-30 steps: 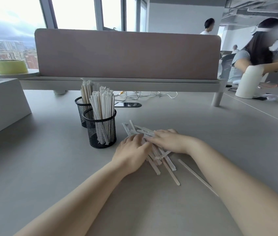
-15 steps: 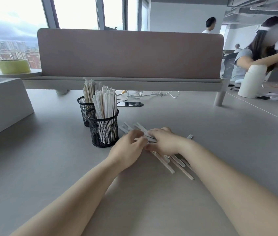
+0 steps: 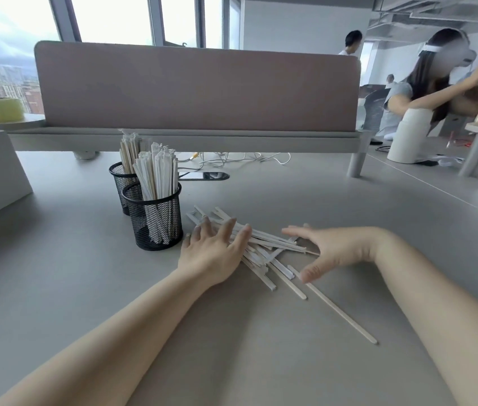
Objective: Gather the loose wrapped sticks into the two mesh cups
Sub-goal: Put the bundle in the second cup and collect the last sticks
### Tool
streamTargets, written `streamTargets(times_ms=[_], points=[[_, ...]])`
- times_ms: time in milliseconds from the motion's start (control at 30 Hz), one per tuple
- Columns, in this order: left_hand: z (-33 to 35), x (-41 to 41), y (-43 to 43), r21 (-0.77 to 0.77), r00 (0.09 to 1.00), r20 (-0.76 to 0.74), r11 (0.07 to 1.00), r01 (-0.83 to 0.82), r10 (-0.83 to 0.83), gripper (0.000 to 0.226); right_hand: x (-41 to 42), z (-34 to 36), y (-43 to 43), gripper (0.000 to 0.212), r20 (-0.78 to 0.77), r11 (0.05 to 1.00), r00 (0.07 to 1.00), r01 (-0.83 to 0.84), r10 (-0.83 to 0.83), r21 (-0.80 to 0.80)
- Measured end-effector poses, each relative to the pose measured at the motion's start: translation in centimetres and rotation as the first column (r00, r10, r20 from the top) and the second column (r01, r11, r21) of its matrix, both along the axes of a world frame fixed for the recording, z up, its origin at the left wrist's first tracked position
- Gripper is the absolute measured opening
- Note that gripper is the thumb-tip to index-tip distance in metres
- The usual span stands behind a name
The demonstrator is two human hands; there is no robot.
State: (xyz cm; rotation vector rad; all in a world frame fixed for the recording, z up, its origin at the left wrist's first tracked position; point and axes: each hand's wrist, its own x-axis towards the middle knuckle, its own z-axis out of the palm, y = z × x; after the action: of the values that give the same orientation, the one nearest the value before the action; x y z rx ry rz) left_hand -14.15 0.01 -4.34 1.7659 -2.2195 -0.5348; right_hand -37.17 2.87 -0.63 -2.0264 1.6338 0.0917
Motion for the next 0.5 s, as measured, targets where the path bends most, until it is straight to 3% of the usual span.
streamTargets(times_ms=[167, 300, 500], points=[[-0.3, -1.8, -1.2, -0.02, 0.996, 0.083, 1.0, -0.011, 0.013, 0.061, -0.8, -0.9, -0.1, 0.115, -0.03, 0.999, 0.999, -0.037, 0.036, -0.004], [-0.4, -2.3, -1.6, -0.034, 0.992, 0.124, 0.999, 0.01, -0.006, 0.057, -1.7, -1.7, -0.5, 0.094, 0.032, 0.99, 0.999, -0.008, 0.013, -0.137], [-0.6, -1.8, -1.7, -0.073, 0.997, 0.069, 0.997, 0.025, -0.02, 0.048, -2.4, -2.5, -0.8, 0.057, 0.236, 0.953, 0.968, 0.147, -0.084, -0.265]])
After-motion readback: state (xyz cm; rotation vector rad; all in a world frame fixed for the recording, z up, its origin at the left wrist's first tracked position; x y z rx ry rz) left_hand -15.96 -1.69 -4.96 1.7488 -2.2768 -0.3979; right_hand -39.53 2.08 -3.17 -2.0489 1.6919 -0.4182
